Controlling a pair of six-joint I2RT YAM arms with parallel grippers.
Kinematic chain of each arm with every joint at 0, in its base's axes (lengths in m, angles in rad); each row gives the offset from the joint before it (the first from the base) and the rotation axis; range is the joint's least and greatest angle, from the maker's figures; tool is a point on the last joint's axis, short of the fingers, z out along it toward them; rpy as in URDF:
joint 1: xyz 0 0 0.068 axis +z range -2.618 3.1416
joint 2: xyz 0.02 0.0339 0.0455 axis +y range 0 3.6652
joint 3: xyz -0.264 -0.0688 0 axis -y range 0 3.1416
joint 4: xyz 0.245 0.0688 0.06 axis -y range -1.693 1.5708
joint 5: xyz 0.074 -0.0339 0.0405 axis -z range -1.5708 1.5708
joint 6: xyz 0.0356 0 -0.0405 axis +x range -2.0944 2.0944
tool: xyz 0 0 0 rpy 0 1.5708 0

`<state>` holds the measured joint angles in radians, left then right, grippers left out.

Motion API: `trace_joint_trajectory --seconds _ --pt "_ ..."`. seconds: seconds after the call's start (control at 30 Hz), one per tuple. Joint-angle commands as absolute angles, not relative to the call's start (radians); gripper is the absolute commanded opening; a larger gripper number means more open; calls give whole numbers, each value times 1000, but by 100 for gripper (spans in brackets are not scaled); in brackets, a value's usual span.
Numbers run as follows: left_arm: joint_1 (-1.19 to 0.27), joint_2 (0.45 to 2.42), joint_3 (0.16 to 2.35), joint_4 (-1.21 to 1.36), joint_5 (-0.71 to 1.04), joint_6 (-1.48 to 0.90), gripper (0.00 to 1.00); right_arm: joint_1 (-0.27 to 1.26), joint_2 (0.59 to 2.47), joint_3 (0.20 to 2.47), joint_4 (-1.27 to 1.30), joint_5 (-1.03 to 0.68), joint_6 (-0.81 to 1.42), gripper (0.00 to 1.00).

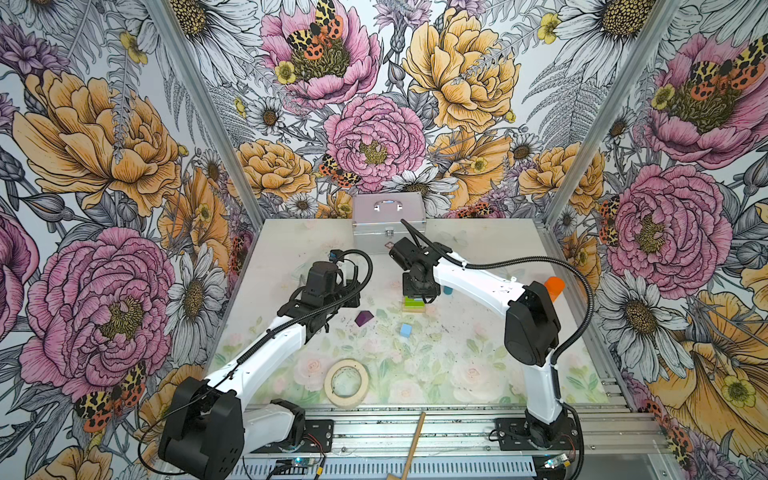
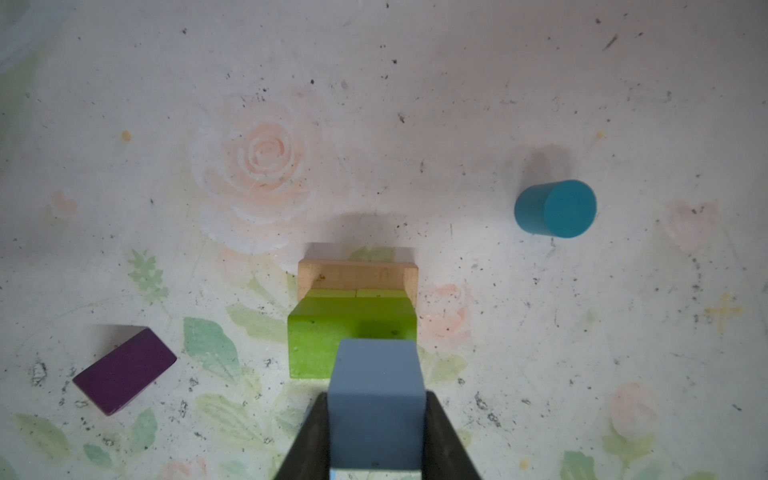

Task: Build the wood block tower
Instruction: 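Lower the light-blue cube onto the green block with the right gripper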

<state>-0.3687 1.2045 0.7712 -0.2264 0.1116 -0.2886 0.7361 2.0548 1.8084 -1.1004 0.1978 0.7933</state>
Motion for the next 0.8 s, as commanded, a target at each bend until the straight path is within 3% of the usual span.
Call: trace_joint_trajectory --seconds 0.0,0.77 --pt "-359 1210 758 -195 108 -276 10 736 2062 1801 -1077 215 807 0" --pt "-359 1209 759 -195 109 -276 10 725 2056 1774 -1055 222 821 0"
